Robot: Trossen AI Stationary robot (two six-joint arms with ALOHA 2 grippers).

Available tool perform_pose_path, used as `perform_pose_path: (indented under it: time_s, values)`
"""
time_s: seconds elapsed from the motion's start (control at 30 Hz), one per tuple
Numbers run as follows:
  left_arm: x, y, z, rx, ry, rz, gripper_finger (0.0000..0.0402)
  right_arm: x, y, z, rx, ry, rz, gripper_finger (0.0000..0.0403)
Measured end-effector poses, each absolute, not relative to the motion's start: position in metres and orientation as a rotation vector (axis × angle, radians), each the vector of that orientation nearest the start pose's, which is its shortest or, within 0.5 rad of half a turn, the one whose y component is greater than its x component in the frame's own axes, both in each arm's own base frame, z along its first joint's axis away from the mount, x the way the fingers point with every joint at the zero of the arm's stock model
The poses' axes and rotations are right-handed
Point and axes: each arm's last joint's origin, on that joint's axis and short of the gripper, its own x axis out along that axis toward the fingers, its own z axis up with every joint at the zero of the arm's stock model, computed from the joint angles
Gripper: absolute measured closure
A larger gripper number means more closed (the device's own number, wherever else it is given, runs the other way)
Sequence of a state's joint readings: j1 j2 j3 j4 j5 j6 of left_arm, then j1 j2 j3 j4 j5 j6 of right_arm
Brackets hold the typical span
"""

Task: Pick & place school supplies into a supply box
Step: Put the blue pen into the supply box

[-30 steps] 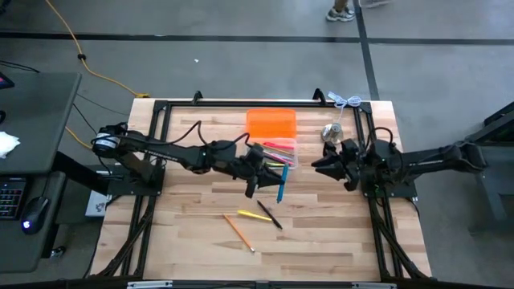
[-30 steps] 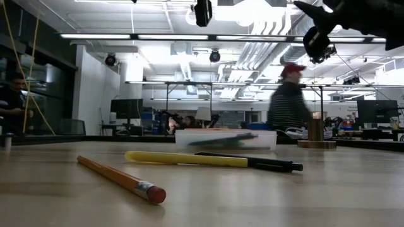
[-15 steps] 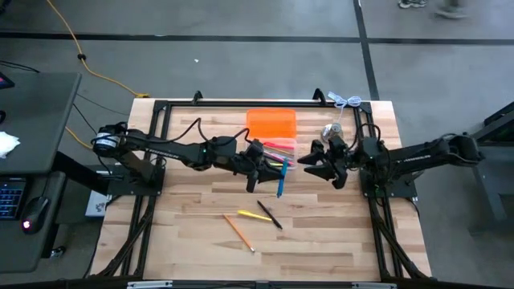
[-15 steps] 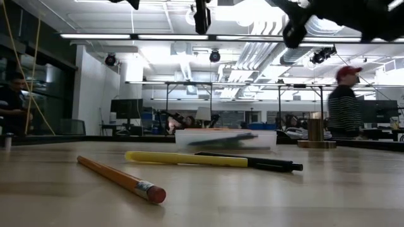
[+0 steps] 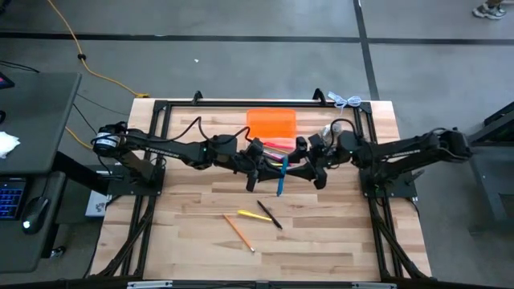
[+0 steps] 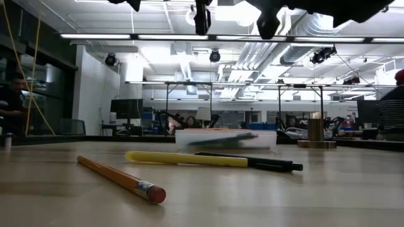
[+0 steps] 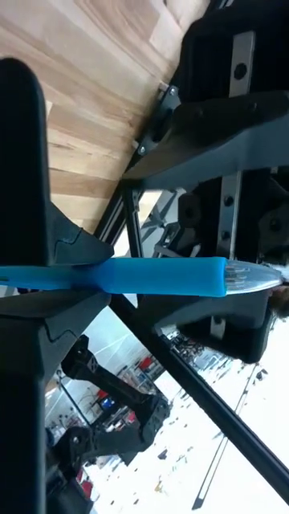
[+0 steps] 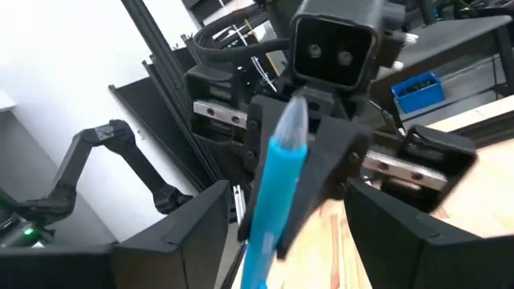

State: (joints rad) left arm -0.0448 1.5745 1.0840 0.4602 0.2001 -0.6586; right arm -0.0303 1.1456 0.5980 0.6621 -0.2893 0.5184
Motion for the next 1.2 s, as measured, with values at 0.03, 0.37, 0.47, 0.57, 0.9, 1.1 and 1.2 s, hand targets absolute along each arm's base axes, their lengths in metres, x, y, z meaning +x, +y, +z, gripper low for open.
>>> perform_pose_path:
  time_s: [0.03, 0.37, 0.47, 0.57, 0.9, 1.1, 1.2]
  values:
    - [0.361, -0.022, 0.302, -0.657, 0.112, -0.225, 0.0355, 0.250, 0.001, 0.280, 0.495, -0.043, 0.283, 0.0180]
    - [0.361, -0.022, 0.300, -0.656, 0.133, -0.227, 0.0355, 0.262, 0.000, 0.283, 0.472, -0.018, 0.280, 0.0192]
    - [0.361, -0.022, 0.300, -0.656, 0.134, -0.227, 0.0355, 0.262, 0.000, 0.283, 0.473, -0.014, 0.279, 0.0210]
    - [0.361, -0.022, 0.300, -0.656, 0.134, -0.227, 0.0355, 0.262, 0.000, 0.282, 0.474, -0.012, 0.276, 0.0237]
    - [0.361, -0.022, 0.298, -0.656, 0.146, -0.208, 0.0355, 0.262, 0.000, 0.282, 0.473, -0.011, 0.275, 0.0351]
    - [0.361, -0.022, 0.297, -0.649, 0.156, -0.201, 0.0355, 0.261, 0.000, 0.281, 0.469, -0.006, 0.276, 0.0384]
    - [0.361, -0.022, 0.297, -0.652, 0.156, -0.200, 0.0350, 0.261, 0.000, 0.281, 0.478, -0.006, 0.263, 0.0380]
